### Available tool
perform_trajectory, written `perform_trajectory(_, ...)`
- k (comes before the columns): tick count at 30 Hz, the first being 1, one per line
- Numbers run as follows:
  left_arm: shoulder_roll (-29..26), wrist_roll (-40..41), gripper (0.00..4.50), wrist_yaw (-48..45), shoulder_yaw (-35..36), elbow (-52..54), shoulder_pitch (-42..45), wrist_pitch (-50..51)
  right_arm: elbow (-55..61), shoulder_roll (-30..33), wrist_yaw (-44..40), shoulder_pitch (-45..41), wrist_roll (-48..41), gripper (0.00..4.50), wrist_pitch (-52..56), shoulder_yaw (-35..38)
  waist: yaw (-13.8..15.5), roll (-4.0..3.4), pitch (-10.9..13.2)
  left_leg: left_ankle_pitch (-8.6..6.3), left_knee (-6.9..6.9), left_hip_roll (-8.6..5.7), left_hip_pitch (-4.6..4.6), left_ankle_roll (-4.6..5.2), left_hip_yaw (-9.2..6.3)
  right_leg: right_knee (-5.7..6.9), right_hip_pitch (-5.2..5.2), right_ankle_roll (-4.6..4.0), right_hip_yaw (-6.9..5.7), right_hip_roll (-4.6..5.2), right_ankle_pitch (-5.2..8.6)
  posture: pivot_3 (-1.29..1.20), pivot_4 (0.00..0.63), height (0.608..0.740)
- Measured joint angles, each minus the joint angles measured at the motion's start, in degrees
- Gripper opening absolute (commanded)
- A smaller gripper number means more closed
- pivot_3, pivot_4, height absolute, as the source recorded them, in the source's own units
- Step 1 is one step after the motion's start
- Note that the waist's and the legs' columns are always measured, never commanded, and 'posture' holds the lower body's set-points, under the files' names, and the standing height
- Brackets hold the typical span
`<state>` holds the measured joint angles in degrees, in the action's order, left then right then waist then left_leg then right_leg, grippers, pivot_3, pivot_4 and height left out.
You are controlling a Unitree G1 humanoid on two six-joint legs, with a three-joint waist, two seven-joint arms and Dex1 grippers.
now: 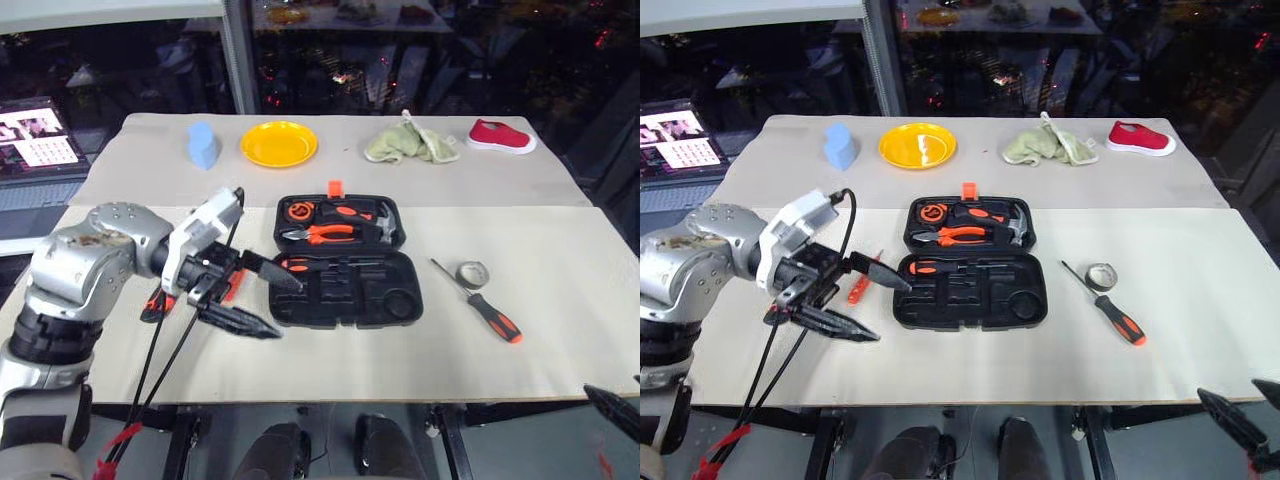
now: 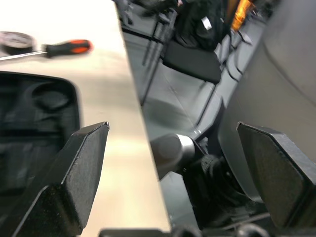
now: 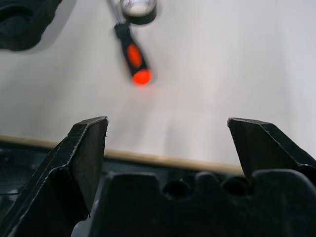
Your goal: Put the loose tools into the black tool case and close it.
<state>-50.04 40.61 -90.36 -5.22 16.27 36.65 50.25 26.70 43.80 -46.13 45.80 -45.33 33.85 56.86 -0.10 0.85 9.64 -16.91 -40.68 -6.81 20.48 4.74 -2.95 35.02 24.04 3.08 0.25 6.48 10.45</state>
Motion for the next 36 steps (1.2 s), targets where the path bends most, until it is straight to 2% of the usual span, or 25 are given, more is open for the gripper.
perform_trajectory(4, -1.0, 0.1, 4.46, 1.8, -0.1, 2.6, -1.8, -0.4, -5.2, 5.7, -1.1, -10.7, 2.1, 4.50, 0.5, -8.6, -0.4, -0.03, 0.0, 0.09, 0.11, 0.10, -0.03, -0.12, 0.06, 0.01, 0.14, -0.02, 0.04, -0.09, -0.01, 0.00, 0.150, 0.740)
perform_trajectory(6, -1.8, 0.2, 4.46, 2.3, 0.1, 3.9, -2.7, -0.8, -7.1, 7.3, -1.3, -15.9, 3.7, 4.50, 0.6, -14.3, -0.2, -0.03, 0.0, 0.14, 0.40, 0.10, -0.05, -0.18, 0.06, -0.05, 0.22, -0.29, 0.05, -0.16, -0.02, 0.00, 0.150, 0.740)
perform_trajectory(9, -2.4, 0.2, 4.46, 3.2, 0.1, 4.6, -3.4, -1.3, -10.2, 7.6, -1.3, -22.2, 6.0, 4.50, 0.7, -21.1, 0.2, 0.00, 0.0, 0.30, 0.58, 0.07, 0.01, -0.44, 0.05, -0.06, 0.40, -0.92, 0.05, -0.21, -0.28, 0.00, 0.150, 0.740)
perform_trajectory(13, -3.1, 0.1, 4.46, 4.6, 0.2, 5.6, -3.6, -1.9, -14.8, 7.4, -1.1, -28.7, 9.6, 4.50, 0.6, -29.1, 0.9, -0.04, 0.0, 0.39, 0.79, -0.07, 0.36, -0.53, 0.05, -0.03, 0.87, -1.00, 0.07, -0.29, -0.25, 0.00, 0.150, 0.740)
perform_trajectory(17, -3.2, -0.3, 4.46, 6.3, 0.2, 5.4, -3.4, -3.1, -18.4, 5.4, -0.8, -33.4, 12.4, 4.50, 0.4, -34.4, 1.0, -0.03, 0.0, 0.59, 0.78, -0.19, 0.67, -0.19, 0.04, -0.05, 1.20, -1.01, 0.06, -0.27, -0.27, 0.00, 0.150, 0.740)
perform_trajectory(18, -3.2, -0.4, 4.50, 6.6, 0.2, 5.4, -3.3, -3.4, -18.8, 5.2, -0.8, -34.2, 12.8, 4.00, 0.3, -34.7, 0.9, -0.03, 0.0, 0.58, 0.79, -0.19, 0.67, -0.19, 0.04, -0.07, 1.18, -1.01, 0.06, -0.27, -0.27, 0.00, 0.150, 0.740)
perform_trajectory(20, -3.2, -1.0, 4.50, 7.0, 0.0, 5.3, -2.9, -3.8, -19.7, 4.5, -0.3, -35.5, 14.0, 3.56, -0.3, -35.6, 0.8, 0.08, 0.0, 0.57, 0.78, -0.19, 0.66, -0.21, 0.04, -0.08, 1.16, -1.01, 0.05, -0.29, -0.27, 0.00, 0.150, 0.740)
perform_trajectory(24, -3.2, -1.4, 4.50, 7.6, -0.4, 5.0, -2.5, -4.0, -20.0, 2.9, 0.2, -36.1, 15.4, 2.07, -1.6, -35.8, 0.6, 0.09, 0.0, 0.60, 0.79, -0.15, 0.61, -0.29, 0.03, -0.01, 1.15, -1.00, 0.04, -0.33, -0.28, 0.00, 0.150, 0.740)
perform_trajectory(27, -3.2, -1.5, 4.50, 8.1, -0.4, 4.5, -2.3, -4.0, -19.1, 2.3, 0.0, -34.3, 14.9, 1.12, -1.9, -34.7, 0.8, 0.07, 0.0, 0.65, 0.81, -0.14, 0.61, -0.33, 0.01, 0.02, 1.16, -1.01, 0.05, -0.35, -0.28, 0.00, 0.150, 0.740)
perform_trajectory(32, -3.8, -1.8, 4.50, 8.9, -0.4, 4.2, -2.4, -4.0, -13.8, 2.8, -1.3, -33.5, 6.5, 1.06, 4.2, -26.5, 0.7, 0.00, 0.0, 0.62, 0.79, -0.19, 0.62, -0.26, 0.08, -0.01, 1.16, -0.94, 0.04, -0.34, -0.32, 0.00, 0.150, 0.740)
perform_trajectory(36, -6.6, -2.3, 4.50, 8.5, -0.1, 4.3, -5.3, -5.1, -9.2, 11.2, -6.9, -41.0, -1.0, 1.06, 8.2, -24.1, -0.4, -0.04, 0.0, 0.60, 0.83, -0.11, 0.59, -0.22, 0.14, -0.02, 1.18, -0.94, 0.03, -0.37, -0.33, 0.00, 0.150, 0.740)
